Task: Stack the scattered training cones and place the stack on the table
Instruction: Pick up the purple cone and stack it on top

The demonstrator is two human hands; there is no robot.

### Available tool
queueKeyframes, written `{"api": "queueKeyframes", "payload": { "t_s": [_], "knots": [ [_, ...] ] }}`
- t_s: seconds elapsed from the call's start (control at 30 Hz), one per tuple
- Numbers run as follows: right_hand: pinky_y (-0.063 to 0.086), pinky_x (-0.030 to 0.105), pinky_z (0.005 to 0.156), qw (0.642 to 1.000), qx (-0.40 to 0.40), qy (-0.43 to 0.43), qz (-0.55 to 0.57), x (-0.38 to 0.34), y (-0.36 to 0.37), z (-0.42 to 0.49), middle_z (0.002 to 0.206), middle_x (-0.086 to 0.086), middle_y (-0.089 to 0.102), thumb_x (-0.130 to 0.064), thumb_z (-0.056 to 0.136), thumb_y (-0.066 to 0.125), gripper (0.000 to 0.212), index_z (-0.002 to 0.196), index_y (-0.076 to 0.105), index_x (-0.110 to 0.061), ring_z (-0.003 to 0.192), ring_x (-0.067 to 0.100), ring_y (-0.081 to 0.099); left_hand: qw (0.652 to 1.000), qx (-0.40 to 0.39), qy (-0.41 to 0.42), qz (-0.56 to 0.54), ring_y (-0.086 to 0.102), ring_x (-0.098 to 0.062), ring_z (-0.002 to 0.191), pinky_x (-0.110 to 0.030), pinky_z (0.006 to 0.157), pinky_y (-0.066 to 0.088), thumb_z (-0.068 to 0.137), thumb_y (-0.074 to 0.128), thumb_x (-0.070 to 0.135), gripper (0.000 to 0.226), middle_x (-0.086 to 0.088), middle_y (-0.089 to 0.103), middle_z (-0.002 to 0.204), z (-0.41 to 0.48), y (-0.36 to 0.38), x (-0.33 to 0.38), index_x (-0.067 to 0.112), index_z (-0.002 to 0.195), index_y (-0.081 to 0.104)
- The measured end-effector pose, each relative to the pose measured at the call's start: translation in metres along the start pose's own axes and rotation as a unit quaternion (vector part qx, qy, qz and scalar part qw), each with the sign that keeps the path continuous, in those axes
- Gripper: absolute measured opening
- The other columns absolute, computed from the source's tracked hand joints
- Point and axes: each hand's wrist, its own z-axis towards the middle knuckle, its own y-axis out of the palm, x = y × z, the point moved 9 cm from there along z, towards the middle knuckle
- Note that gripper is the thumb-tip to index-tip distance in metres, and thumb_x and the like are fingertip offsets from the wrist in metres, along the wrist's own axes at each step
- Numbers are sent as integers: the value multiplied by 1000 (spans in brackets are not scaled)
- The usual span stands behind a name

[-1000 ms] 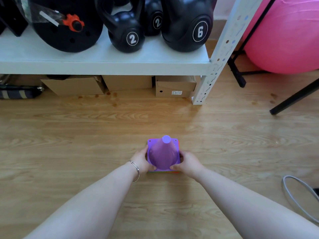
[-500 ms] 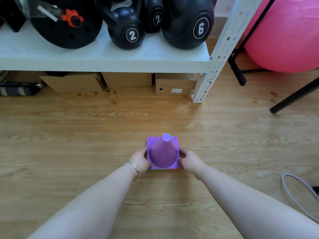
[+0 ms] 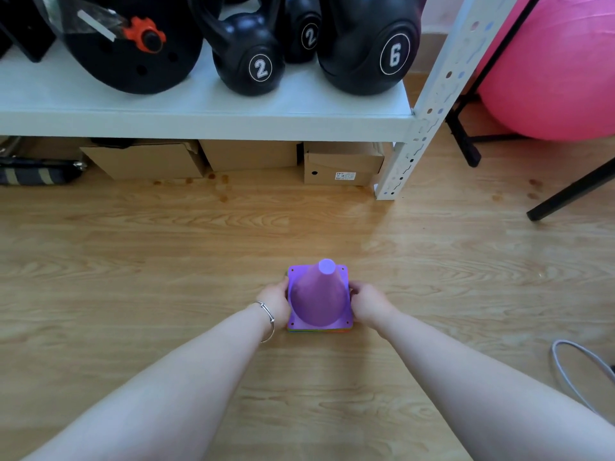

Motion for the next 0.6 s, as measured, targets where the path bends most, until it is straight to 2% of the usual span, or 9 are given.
{"api": "queueKeyframes", "payload": {
  "t_s": [0.07, 0.13, 0.2, 0.27, 0.33, 0.4, 0.5, 0.6],
  "knots": [
    [54, 33, 76, 1000, 6, -2, 10, 2, 0, 3, 99, 6, 72, -9, 89, 37, 40, 109, 69, -22, 85, 24, 64, 1000, 6, 1, -27, 65, -33, 97, -37, 82, 56, 81, 50, 13, 38, -6, 68, 104, -2, -3, 2, 29, 115, 53],
    [56, 45, 86, 999, 8, 4, 43, 8, 0, 5, 102, 7, 74, -16, 91, 41, 35, 110, 69, -24, 93, 27, 68, 994, 16, -8, -107, 66, -30, 93, -39, 81, 58, 86, 47, 7, 41, -3, 64, 101, -6, -5, 0, 33, 116, 54],
    [55, 50, 88, 997, 14, 21, 78, 13, -2, 7, 102, 9, 74, -17, 92, 46, 30, 108, 70, -23, 96, 30, 69, 979, 16, -27, -202, 61, -26, 83, -47, 84, 57, 89, 44, 5, 42, -2, 58, 97, -10, -4, -7, 44, 99, 57],
    [56, 52, 85, 993, 33, 47, 107, 15, -5, 6, 99, 16, 74, -15, 91, 51, 20, 94, 70, -21, 94, 34, 70, 960, 10, -49, -275, 55, -24, 81, -57, 87, 53, 91, 43, 5, 46, -6, 54, 94, -12, 2, -13, 47, 86, 59],
    [57, 53, 82, 987, 47, 69, 137, 20, -5, 9, 97, 19, 73, -16, 90, 55, 14, 95, 68, -16, 92, 35, 70, 950, 13, -64, -305, 55, -25, 83, -59, 87, 52, 93, 43, 2, 42, -8, 52, 89, -14, 5, -14, 42, 90, 57],
    [56, 52, 84, 983, 61, 87, 151, 26, -4, 13, 99, 19, 72, -19, 88, 60, 18, 104, 65, -11, 92, 34, 70, 942, 24, -77, -325, 58, -28, 86, -57, 85, 53, 94, 44, 2, 32, -7, 54, 86, -17, 6, -16, 30, 100, 59],
    [56, 51, 85, 981, 79, 96, 147, 36, -1, 25, 98, 19, 72, -25, 84, 64, 12, 90, 61, -16, 91, 35, 69, 936, 60, -112, -327, 66, -31, 99, -53, 87, 55, 90, 52, 10, 22, -10, 67, 104, -13, 8, -30, 12, 109, 64],
    [56, 50, 86, 980, 100, 91, 147, 39, 2, 28, 95, 19, 72, -26, 83, 65, 10, 81, 63, -17, 93, 34, 69, 919, 83, -156, -352, 66, -28, 101, -47, 93, 53, 85, 61, 15, 20, -14, 70, 108, -8, 13, -50, 12, 104, 66]
  ]
}}
